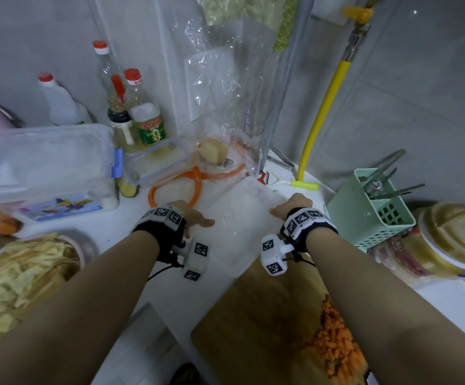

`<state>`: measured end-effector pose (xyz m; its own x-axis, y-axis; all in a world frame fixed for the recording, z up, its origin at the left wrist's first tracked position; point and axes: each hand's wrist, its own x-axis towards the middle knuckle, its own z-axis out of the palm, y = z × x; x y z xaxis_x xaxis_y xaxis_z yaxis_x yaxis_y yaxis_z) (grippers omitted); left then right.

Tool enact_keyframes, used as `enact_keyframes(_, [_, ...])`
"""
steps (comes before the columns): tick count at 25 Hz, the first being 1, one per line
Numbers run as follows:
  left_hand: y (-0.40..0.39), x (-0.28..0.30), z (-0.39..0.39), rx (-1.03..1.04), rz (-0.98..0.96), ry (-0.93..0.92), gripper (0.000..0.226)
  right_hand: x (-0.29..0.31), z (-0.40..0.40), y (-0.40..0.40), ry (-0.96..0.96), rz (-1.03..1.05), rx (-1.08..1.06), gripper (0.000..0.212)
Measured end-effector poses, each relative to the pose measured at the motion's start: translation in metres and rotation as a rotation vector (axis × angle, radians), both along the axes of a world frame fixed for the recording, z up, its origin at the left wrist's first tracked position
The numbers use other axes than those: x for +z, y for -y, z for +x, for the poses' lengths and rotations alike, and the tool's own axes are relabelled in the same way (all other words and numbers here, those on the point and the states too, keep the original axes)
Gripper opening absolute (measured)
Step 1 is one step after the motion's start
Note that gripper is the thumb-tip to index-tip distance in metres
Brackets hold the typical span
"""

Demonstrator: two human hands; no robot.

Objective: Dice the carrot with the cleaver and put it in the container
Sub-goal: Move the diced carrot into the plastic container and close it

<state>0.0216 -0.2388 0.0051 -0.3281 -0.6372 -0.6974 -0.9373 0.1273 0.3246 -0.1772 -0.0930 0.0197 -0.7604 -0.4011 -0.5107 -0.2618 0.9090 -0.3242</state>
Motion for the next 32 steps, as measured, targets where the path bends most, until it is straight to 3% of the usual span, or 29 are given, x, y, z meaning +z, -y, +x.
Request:
enact_keyframes(2, [-0.002, -0.001, 0.002, 0.04, 0.022, -0.02, 0.052, 0.0, 0.011, 0.003, -0.093, 0.003, 0.009, 0.043])
enact_keyframes(5, [0.0, -0.004, 0.01, 0.106, 0.071, -0.1, 0.051, 0.004, 0.049, 0.012, -0.31, 0.089, 0.237, 0.059])
enact_keyframes(9, [0.01, -0.012, 0.026, 0.235, 0.231, -0.259, 0.036, 0.0, 0.112, 0.032, -0.199, 0.094, 0.445, 0.062])
enact_keyframes(12, [0.004, -0.015, 0.048, 0.15, 0.265, -0.312, 0.024, -0.008, 0.142, 0.048, -0.207, 0.16, 0.535, 0.079])
enact_keyframes(14, [-0.003, -0.019, 0.058, 0.155, 0.274, -0.388, 0.02, -0.01, 0.153, 0.06, -0.187, 0.139, 0.54, 0.08])
enact_keyframes(15, [-0.004, -0.022, 0.061, 0.137, 0.258, -0.41, 0.024, -0.011, 0.157, 0.066, -0.19, 0.134, 0.541, 0.078])
enact_keyframes(18, [0.001, -0.03, 0.064, -0.004, 0.264, -0.414, 0.078, -0.011, 0.164, 0.076, -0.243, 0.191, 0.544, 0.055])
enact_keyframes(19, [0.002, -0.031, 0.064, -0.048, 0.264, -0.427, 0.078, -0.01, 0.165, 0.078, -0.246, 0.208, 0.545, 0.054])
enact_keyframes(23, [-0.004, -0.025, 0.059, -0.178, 0.143, -0.433, 0.018, 0.002, 0.161, 0.079, -0.197, 0.185, 0.546, 0.073])
enact_keyframes(27, [-0.003, -0.035, 0.046, -0.259, -0.036, -0.348, 0.025, 0.009, 0.15, 0.079, -0.155, 0.096, 0.566, 0.051])
enact_keyframes(32, [0.003, -0.042, 0.035, -0.355, 0.045, -0.286, 0.021, 0.022, 0.144, 0.076, -0.171, 0.038, 0.557, 0.042])
